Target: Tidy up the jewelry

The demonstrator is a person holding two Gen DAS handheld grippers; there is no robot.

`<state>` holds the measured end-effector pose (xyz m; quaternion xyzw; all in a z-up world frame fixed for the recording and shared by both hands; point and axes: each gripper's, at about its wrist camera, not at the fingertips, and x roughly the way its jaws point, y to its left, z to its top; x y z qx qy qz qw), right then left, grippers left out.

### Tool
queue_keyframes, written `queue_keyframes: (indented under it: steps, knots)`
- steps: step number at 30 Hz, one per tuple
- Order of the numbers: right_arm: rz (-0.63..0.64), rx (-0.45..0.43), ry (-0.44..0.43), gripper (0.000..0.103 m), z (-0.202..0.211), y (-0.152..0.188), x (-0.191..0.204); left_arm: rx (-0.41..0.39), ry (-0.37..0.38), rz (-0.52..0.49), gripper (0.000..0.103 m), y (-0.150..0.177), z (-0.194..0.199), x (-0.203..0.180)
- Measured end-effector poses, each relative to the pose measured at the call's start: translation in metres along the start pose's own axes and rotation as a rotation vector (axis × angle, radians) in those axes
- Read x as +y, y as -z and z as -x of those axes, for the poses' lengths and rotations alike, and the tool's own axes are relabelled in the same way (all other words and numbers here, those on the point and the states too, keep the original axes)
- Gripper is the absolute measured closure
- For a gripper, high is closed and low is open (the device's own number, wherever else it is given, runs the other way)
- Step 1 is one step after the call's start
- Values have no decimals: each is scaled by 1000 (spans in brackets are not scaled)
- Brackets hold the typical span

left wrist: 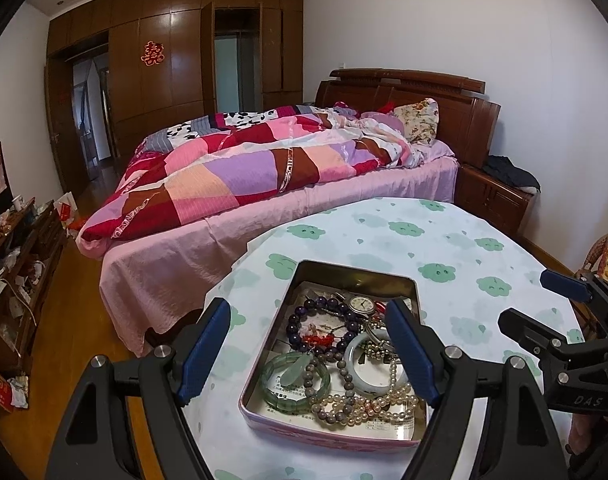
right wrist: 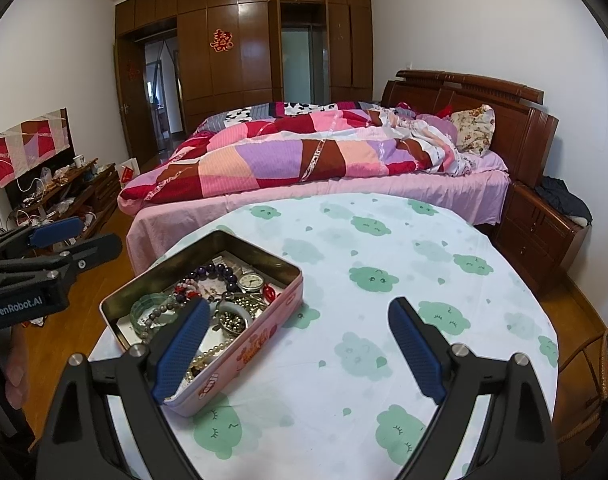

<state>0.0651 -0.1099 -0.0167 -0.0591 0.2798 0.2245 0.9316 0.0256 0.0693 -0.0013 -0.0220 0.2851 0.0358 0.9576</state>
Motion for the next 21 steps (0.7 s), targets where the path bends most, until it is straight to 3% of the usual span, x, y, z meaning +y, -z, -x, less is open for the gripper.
queue_keyframes:
  steps: [7,21]
  knots:
    - [-2,2,0,10,0,0,0,11,28,31,23,0,-1,5]
    - [-7,6,7,8,-2,10,-4,13,5,11,23,2,-3,0]
